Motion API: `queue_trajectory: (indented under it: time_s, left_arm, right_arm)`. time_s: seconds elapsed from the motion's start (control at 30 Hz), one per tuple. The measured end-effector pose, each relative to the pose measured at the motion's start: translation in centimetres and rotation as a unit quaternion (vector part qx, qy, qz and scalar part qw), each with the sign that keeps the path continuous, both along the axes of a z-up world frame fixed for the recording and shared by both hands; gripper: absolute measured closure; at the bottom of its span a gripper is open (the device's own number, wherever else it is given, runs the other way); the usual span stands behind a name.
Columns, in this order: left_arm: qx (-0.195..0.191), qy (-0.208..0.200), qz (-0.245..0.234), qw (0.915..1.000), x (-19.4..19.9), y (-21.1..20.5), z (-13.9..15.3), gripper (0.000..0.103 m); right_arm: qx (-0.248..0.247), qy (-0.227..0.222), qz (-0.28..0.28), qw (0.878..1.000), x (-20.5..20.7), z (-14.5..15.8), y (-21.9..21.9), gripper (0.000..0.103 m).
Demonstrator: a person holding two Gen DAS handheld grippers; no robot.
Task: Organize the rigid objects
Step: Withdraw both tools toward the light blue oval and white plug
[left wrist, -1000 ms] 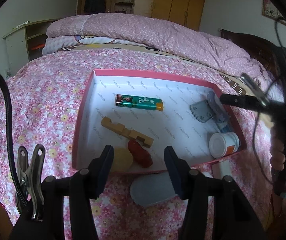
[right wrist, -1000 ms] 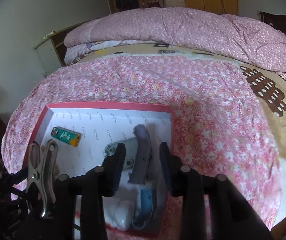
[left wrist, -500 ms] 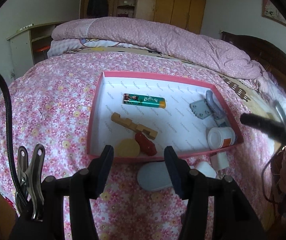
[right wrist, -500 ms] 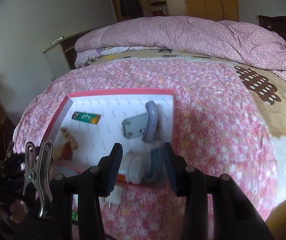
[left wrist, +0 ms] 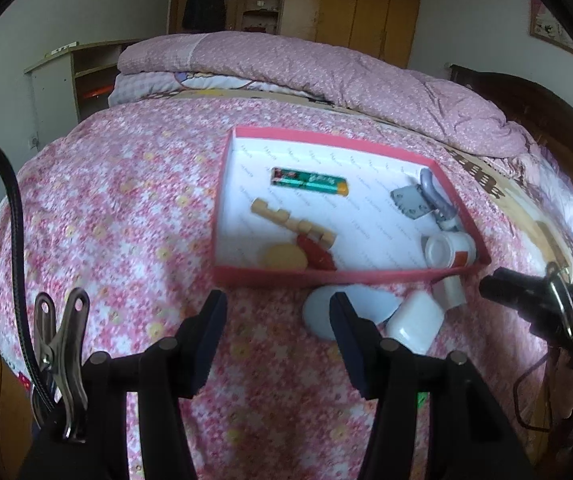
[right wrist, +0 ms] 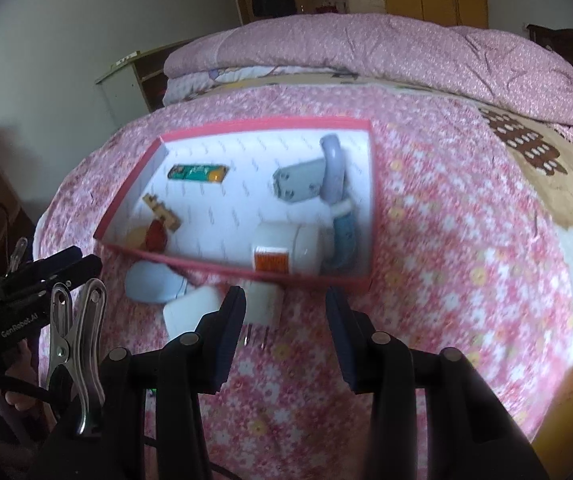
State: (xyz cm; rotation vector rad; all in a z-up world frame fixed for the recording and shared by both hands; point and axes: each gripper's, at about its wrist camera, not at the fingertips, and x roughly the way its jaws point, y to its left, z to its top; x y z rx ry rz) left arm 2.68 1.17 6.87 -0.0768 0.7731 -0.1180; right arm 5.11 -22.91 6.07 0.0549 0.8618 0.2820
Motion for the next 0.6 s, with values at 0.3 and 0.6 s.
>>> queue_trajectory:
  time_s: [0.3,0.6]
  left_arm:
    - [-0.008,0.02,0.013,0.9997,-0.3,1.3,-1.6,0.046]
    - [-0.011,0.026,0.0,0.9996,-0.3,0.5,-2.2,0.046]
  right_arm:
    - [-0.01,0.017,-0.002,1.0,0.8,-1.9,1.1,0.06]
    - [-0.024,0.011,0.001,1.0,1.2,-2.3,2.5,0.056]
